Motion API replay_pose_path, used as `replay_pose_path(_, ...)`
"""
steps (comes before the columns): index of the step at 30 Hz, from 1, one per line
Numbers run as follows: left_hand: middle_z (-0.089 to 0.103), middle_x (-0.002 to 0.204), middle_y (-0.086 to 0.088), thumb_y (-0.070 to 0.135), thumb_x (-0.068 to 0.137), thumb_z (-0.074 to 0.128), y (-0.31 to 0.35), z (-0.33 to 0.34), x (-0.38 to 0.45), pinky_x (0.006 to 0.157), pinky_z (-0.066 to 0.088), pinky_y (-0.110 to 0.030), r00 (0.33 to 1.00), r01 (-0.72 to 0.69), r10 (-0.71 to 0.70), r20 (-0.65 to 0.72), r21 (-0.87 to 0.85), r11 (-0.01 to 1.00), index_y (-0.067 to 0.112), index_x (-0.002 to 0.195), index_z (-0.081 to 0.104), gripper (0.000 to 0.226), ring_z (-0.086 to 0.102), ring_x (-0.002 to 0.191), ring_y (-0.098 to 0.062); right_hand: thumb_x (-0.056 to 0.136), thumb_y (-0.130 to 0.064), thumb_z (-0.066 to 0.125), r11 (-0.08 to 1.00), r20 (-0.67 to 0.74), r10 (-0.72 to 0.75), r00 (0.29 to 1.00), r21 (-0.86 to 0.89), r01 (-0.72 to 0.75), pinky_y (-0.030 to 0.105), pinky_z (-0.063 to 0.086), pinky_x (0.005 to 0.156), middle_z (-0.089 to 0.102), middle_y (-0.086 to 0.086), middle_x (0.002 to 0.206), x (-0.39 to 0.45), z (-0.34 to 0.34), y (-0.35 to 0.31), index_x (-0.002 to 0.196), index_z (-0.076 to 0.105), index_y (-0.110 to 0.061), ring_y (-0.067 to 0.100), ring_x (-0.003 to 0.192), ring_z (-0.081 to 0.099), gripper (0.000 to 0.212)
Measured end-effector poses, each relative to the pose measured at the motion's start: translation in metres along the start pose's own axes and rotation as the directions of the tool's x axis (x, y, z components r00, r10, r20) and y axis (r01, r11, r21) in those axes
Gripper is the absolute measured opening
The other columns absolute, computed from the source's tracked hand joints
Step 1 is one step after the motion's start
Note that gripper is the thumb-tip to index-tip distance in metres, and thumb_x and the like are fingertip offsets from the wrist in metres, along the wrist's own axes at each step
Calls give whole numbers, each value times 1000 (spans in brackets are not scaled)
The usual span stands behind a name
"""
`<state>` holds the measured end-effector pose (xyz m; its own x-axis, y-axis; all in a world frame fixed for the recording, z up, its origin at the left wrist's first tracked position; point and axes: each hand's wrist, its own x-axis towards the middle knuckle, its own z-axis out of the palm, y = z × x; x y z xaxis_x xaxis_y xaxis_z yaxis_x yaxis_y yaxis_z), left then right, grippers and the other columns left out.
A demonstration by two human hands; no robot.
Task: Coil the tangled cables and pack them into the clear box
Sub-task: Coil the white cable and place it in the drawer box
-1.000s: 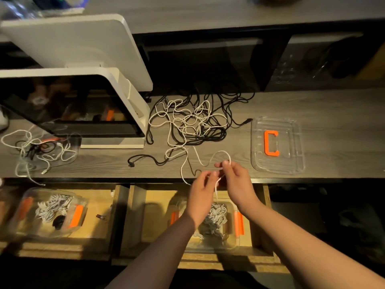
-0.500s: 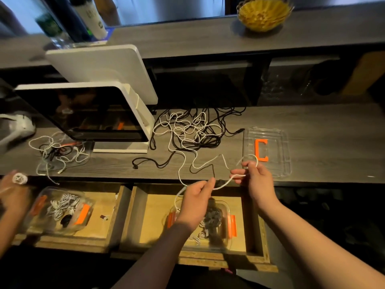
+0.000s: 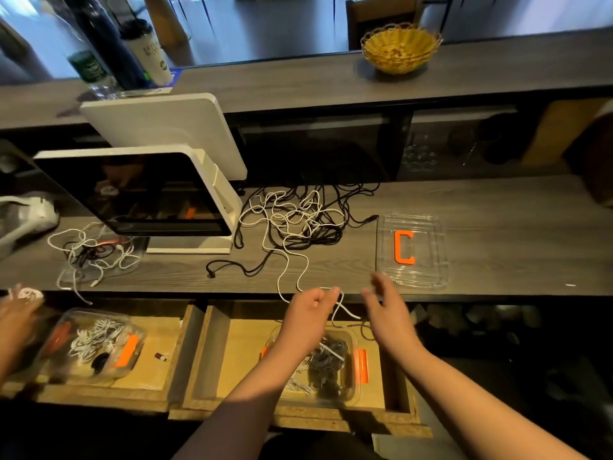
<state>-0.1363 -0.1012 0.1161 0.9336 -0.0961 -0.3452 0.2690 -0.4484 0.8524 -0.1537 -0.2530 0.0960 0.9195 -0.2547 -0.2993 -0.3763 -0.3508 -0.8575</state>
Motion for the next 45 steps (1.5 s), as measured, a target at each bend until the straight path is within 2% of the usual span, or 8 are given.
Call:
replay_pose_path(2,37,47,10,53,103,35,2,1,-1,52,27,-29,998,64,-62,21,-126,990,18,63,53,56,33,43,-7,103,-24,48,991,210,-90,973,121,65,18,45,83,66,-11,108,-9,2,-16,113,66,-22,9,102,61,21)
replay_pose_path(4,35,45,10,57,101,32,6,3,-2,48,25,-27,995,98,-93,32,-226,969,17,63,54,59,32,39,-7,103,-24,48,973,312,-151,938,216,85,29,49,73,67,-4,81,-16,5,-21,91,69,-18,15,77,62,25)
replay_pose_path(9,28,45,5,48,101,48,12,-3,-8,35,15,-20,969,245,-214,124,-602,760,12,71,55,47,23,34,-7,104,-25,48,970,247,-187,951,201,138,17,33,53,54,-19,53,-26,-3,-17,84,65,-20,-2,50,47,27)
replay_pose_path(20,22,42,7,56,82,65,21,-8,-16,37,21,-23,976,161,-215,33,-772,614,24,55,37,51,22,34,-10,102,-22,50,982,349,-154,924,155,105,20,32,50,42,-9,47,-40,-2,-19,73,68,-1,5,47,36,40)
replay_pose_path(26,45,53,2,60,74,68,17,-13,-19,64,40,-30,973,27,-185,-139,-726,687,16,62,50,49,45,51,-11,101,-19,51,985,402,-128,907,156,70,15,30,48,41,-10,43,-50,3,-24,70,70,-2,5,44,33,41)
replay_pose_path(31,65,72,-2,52,76,65,20,-9,-22,75,53,-31,987,10,-126,-101,-740,673,7,90,62,47,64,71,-14,101,-20,50,987,401,-118,908,151,61,14,32,49,43,-10,45,-52,4,-24,72,70,-1,5,46,34,40)
replay_pose_path(37,70,72,-5,36,99,55,22,-11,-25,63,57,-29,987,33,-135,-90,-704,710,8,102,56,29,69,67,-18,102,-23,51,991,441,-125,889,105,87,19,30,51,43,-11,44,-53,6,-24,72,71,-5,3,45,37,40)
replay_pose_path(45,56,62,-1,41,79,70,26,-14,-27,38,31,-17,992,47,-113,-50,-697,716,5,105,55,47,45,46,-9,101,-17,49,986,539,-168,825,112,127,21,27,49,39,-10,46,-58,8,-33,78,70,0,5,46,30,36)
